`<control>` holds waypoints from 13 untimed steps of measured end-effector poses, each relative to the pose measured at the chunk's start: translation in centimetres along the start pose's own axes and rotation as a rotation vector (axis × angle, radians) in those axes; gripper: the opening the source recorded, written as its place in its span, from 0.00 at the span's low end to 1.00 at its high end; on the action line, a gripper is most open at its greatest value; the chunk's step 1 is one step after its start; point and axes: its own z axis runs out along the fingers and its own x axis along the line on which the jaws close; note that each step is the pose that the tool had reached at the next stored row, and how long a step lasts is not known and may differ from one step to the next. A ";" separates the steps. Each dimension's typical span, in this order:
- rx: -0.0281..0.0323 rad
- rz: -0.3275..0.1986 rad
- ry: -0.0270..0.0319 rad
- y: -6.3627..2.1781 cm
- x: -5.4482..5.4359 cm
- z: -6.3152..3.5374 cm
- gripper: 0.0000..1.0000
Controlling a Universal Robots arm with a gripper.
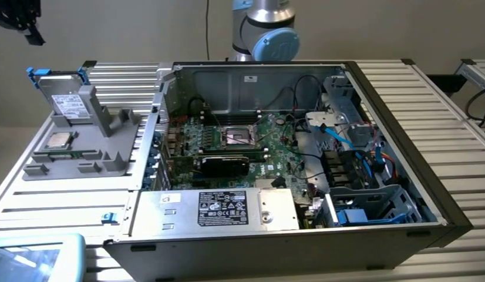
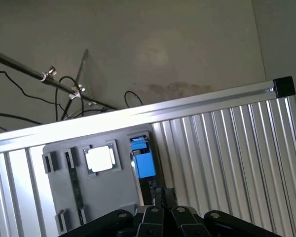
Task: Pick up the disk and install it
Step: 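Pick up the disk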
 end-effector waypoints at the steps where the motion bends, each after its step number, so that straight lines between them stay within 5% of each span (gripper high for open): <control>1: -0.0010 -0.018 0.0015 0.00 0.0 0.00 0.11; 4: -0.0040 -0.063 0.0041 0.00 0.0 0.00 0.11; 13: -0.0054 -0.070 0.0078 0.03 0.0 0.01 0.11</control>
